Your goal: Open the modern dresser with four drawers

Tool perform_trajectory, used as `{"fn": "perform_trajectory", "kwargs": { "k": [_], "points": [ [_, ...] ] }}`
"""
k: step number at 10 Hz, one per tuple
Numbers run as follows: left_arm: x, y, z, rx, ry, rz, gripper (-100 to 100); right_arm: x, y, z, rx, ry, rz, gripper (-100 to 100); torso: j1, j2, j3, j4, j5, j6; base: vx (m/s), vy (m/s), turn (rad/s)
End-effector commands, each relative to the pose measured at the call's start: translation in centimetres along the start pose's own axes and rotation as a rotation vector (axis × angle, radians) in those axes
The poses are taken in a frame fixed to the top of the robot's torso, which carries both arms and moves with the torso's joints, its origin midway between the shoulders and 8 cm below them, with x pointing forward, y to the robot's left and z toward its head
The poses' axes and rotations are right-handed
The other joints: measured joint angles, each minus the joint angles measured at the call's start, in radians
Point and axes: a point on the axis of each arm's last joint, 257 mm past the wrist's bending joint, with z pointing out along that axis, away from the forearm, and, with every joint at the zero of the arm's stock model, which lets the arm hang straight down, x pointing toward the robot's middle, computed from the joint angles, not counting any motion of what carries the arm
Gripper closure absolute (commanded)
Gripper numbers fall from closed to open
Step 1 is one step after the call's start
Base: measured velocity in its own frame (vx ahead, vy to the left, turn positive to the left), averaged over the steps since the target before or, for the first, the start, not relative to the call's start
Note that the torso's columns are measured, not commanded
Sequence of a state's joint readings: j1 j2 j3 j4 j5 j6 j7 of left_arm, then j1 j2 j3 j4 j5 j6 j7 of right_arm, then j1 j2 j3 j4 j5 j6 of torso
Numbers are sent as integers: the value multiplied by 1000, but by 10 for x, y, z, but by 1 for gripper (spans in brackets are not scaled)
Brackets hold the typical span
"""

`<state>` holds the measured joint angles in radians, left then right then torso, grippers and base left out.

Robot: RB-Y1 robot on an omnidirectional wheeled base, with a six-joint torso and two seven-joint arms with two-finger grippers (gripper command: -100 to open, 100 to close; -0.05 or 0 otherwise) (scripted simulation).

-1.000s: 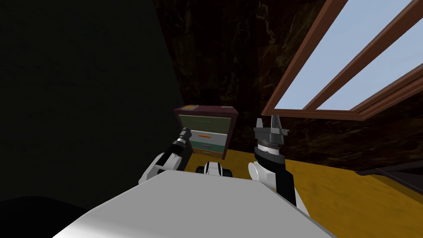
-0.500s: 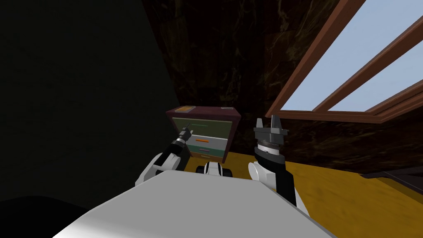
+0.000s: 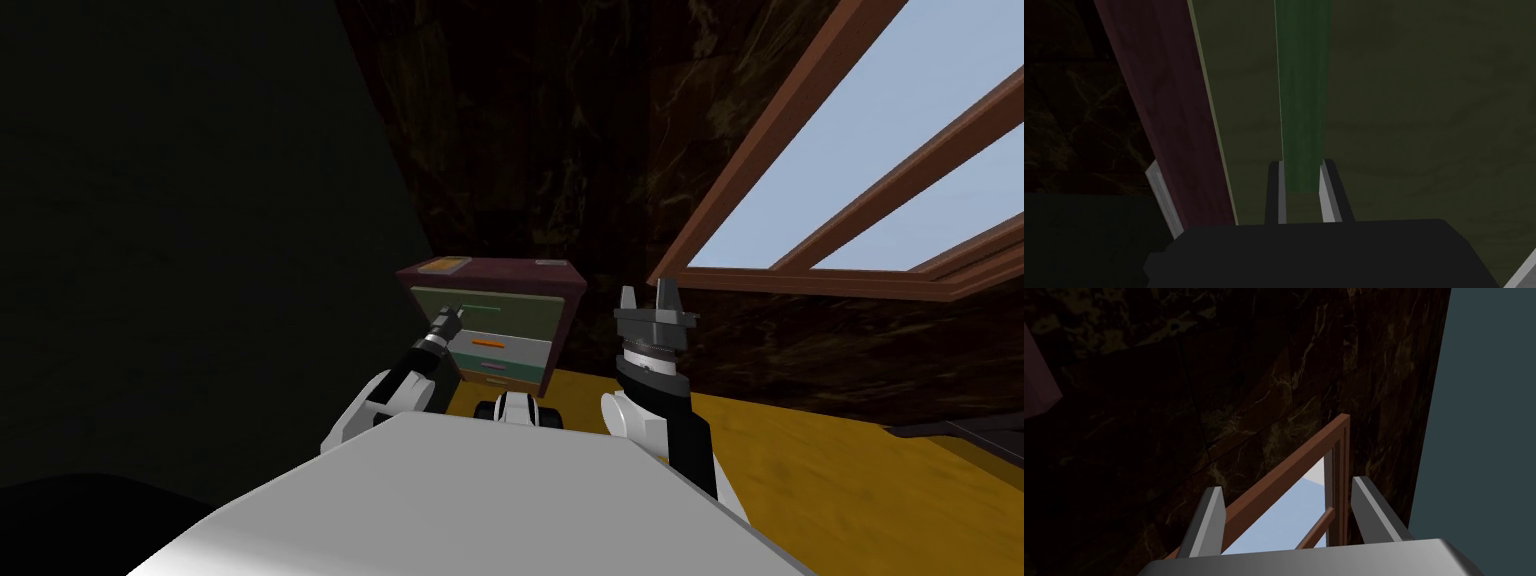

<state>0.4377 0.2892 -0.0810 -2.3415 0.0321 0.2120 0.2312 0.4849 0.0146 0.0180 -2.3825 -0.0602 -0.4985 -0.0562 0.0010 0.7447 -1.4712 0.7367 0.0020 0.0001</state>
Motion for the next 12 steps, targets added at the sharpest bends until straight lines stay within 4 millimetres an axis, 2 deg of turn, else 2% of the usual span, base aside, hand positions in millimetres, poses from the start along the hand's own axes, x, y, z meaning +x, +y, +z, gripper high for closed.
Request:
{"fn": "perform_trajectory", "kwargs": {
  "k": [1, 6, 7, 12],
  "points": [
    [3, 2, -5, -13, 6, -2, 100, 0, 0, 0, 0, 0, 0, 0, 1, 1, 1, 1, 0, 0, -194, 18, 15],
    [8, 5, -12, -27, 18, -4, 100, 0, 0, 0, 0, 0, 0, 0, 2, -5, -3, 1, -1, -1, -151, 21, 22],
    [7, -10, -14, -18, 23, -4, -100, 0, 0, 0, 0, 0, 0, 0, 2, -4, -3, 1, 0, -1, -70, -5, 50],
    [9, -39, -23, -18, 38, -4, -100, 0, 0, 0, 0, 0, 0, 0, -1, -7, -5, 2, -2, 0, 60, -16, 32]
  ]
}}
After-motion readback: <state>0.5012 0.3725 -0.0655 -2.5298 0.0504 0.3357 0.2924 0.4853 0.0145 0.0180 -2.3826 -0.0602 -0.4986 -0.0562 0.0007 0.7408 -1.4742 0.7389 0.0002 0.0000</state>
